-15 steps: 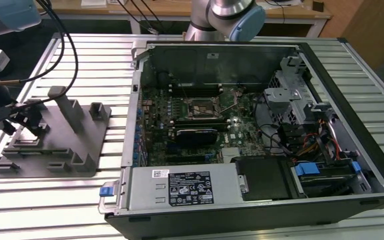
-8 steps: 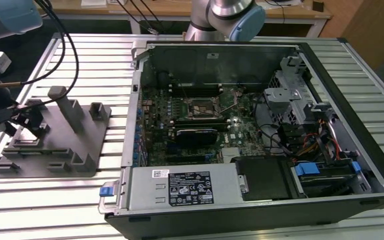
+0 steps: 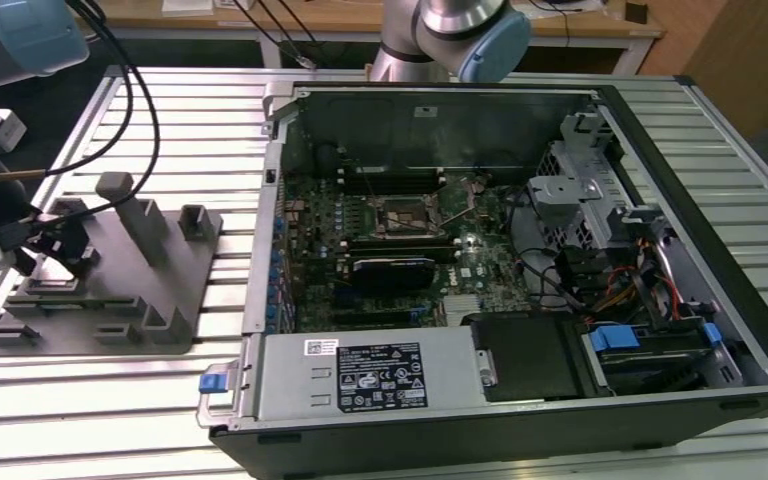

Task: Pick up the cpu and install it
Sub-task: 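Pick up the cpu and move it towards the insertion slot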

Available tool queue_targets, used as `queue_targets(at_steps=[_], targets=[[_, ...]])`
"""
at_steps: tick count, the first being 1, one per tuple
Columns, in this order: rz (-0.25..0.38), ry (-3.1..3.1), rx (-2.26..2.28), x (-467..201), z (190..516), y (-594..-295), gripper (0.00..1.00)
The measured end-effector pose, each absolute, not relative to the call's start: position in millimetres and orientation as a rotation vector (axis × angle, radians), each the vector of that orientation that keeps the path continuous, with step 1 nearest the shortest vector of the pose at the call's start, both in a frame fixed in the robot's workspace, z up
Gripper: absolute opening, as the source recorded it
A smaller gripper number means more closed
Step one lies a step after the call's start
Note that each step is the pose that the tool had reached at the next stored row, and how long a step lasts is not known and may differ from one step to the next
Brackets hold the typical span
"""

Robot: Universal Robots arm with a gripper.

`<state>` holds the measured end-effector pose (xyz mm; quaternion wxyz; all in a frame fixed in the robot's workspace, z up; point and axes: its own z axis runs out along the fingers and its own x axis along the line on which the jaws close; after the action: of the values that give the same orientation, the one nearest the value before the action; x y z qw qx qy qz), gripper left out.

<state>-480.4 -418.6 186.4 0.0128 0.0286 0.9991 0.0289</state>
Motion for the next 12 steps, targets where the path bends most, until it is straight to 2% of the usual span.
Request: queue_targets(at_steps=[12], targets=[[0.09, 3.113, 0.089, -480.4, 183.6, -415.3, 0.65]])
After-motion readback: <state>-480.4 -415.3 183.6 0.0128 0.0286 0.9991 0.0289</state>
